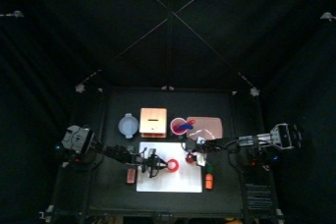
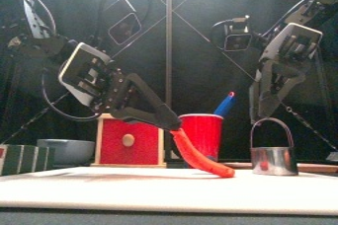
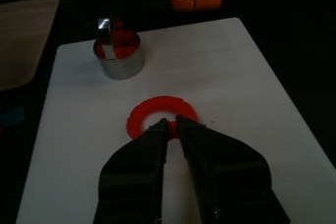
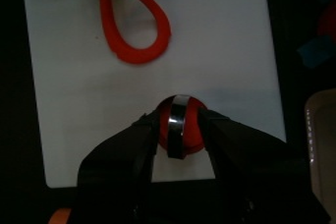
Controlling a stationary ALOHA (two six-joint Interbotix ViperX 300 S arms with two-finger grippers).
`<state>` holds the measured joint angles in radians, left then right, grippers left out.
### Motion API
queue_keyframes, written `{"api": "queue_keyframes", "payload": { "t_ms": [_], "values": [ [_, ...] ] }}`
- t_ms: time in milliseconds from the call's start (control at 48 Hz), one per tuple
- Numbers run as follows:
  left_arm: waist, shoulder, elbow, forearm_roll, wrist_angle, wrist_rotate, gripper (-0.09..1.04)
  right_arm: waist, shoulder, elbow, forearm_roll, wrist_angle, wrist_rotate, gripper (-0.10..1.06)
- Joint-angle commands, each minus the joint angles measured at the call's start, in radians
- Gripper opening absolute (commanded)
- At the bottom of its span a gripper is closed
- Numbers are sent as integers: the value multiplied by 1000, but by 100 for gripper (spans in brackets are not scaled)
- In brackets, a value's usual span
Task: Get the cutter from the drawer then cut the dough then place the extra dough in the bowl
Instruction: Place the extra dough in the bowl
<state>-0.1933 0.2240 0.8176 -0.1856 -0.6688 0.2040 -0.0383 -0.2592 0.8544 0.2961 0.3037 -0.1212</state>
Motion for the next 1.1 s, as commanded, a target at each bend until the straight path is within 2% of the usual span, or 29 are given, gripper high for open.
{"api": "queue_keyframes", "payload": {
  "t_ms": [21, 333, 667, 854, 1104],
  "values": [
    [-9, -38, -3, 14, -9, 2, 62, -3, -20, -18, 5, -15, -2, 75],
    [-14, -58, 12, 20, -9, -3, 78, -3, -15, -20, 25, -35, -2, 75],
    [25, -34, 11, -52, -6, 3, 78, -3, -11, -23, 34, -48, -3, 76],
    [75, 57, -66, -31, 6, 8, 78, -3, -6, -23, 23, -84, -5, 76],
    [94, 107, -141, -15, 156, 58, 78, -3, -3, -17, 21, -98, -5, 76]
  ]
}}
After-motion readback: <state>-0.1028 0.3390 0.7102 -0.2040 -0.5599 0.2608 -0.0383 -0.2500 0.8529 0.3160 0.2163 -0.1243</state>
